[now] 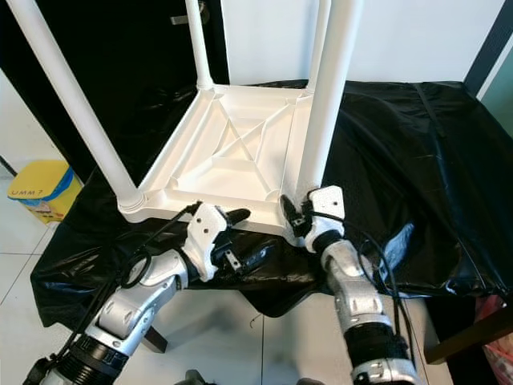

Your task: Building children table

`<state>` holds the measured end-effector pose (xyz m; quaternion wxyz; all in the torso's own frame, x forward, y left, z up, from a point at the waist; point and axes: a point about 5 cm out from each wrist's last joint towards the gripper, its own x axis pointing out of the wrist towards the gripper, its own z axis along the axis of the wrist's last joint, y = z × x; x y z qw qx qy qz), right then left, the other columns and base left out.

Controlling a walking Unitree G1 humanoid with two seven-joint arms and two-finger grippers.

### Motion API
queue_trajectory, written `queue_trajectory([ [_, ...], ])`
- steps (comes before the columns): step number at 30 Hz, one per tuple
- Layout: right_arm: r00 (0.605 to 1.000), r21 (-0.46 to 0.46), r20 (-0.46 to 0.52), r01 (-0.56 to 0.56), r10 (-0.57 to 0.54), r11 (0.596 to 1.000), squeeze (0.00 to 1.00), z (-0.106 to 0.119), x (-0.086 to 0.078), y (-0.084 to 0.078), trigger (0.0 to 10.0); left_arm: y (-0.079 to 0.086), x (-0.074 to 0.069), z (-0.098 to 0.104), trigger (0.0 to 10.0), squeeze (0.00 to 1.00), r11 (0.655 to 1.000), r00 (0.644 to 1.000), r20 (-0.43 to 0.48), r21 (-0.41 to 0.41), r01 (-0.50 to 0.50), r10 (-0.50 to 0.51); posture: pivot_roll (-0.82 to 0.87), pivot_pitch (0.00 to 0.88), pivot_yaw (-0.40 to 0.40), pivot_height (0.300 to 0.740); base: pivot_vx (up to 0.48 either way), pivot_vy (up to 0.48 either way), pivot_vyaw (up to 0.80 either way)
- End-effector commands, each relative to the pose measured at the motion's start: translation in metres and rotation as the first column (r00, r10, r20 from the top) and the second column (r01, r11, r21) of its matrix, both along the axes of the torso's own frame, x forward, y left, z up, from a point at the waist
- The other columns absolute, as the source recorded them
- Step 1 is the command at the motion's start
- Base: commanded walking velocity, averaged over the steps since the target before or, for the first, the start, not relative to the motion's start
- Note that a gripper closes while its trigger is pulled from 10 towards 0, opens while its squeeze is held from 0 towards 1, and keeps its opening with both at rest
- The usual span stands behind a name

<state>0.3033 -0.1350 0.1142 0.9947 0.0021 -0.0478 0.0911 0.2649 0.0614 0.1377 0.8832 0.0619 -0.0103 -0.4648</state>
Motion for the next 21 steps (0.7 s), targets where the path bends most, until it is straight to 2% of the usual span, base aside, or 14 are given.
queue_trajectory([
  [1, 0.989, 0.019, -0.091, 0.12, -0.118, 0.993, 0.0, -0.016, -0.004, -0.01, 10.0, -0.002, -0.002, 0.0, 10.0, 0.0, 0.992, 0.992, -0.003, 0.023, 0.124, -0.124, -0.16, 0.0, 0.039, 0.74, 0.0, 0.0, 0.0],
  [2, 0.989, 0.019, -0.091, 0.12, -0.118, 0.993, 0.0, -0.016, -0.004, -0.01, 10.0, -0.002, -0.002, 0.0, 10.0, 0.0, 0.992, 0.992, -0.003, 0.023, 0.124, -0.124, -0.16, 0.0, 0.039, 0.74, 0.0, 0.0, 0.0],
  [4, 0.968, 0.038, -0.121, 0.226, -0.22, 0.973, 0.0, -0.021, -0.006, -0.009, 10.0, -0.002, -0.002, -0.001, 10.0, 0.0, 0.992, 0.993, -0.002, 0.026, 0.122, -0.122, -0.16, 0.0, 0.038, 0.74, 0.0, 0.0, 0.0],
  [6, 0.965, 0.048, -0.132, 0.235, -0.227, 0.971, 0.0, -0.022, -0.007, -0.003, 10.0, -0.002, -0.002, -0.002, 10.0, 0.0, 0.992, 0.993, -0.002, 0.026, 0.122, -0.122, -0.16, 0.0, 0.038, 0.74, 0.0, 0.0, 0.0],
  [8, 0.97, 0.053, -0.124, 0.215, -0.208, 0.975, 0.0, -0.02, -0.008, 0.004, 10.0, -0.003, -0.001, -0.003, 10.0, 0.0, 0.992, 0.993, -0.001, 0.025, 0.122, -0.122, -0.16, 0.0, 0.037, 0.74, 0.0, 0.0, 0.0],
  [19, 0.981, 0.047, -0.085, 0.181, -0.177, 0.982, 0.0, -0.012, -0.01, 0.008, 10.0, -0.001, -0.001, -0.003, 10.0, 0.0, 0.993, 0.993, 0.003, 0.023, 0.114, -0.114, -0.16, 0.0, 0.026, 0.74, 0.0, 0.0, 0.0],
  [20, 0.981, 0.048, -0.078, 0.18, -0.176, 0.983, 0.04, -0.011, -0.009, 0.008, 10.0, -0.001, 0.0, -0.003, 10.0, 0.0, 0.993, 0.994, 0.004, 0.022, 0.112, -0.112, -0.16, 0.0, 0.027, 0.74, 0.0, 0.0, 0.0],
  [21, 0.981, 0.048, -0.078, 0.18, -0.176, 0.983, 0.04, -0.011, -0.009, 0.008, 10.0, -0.001, 0.0, -0.003, 10.0, 0.0, 0.993, 0.994, 0.004, 0.022, 0.112, -0.112, -0.16, 0.0, 0.027, 0.74, 0.0, 0.0, 0.0],
])
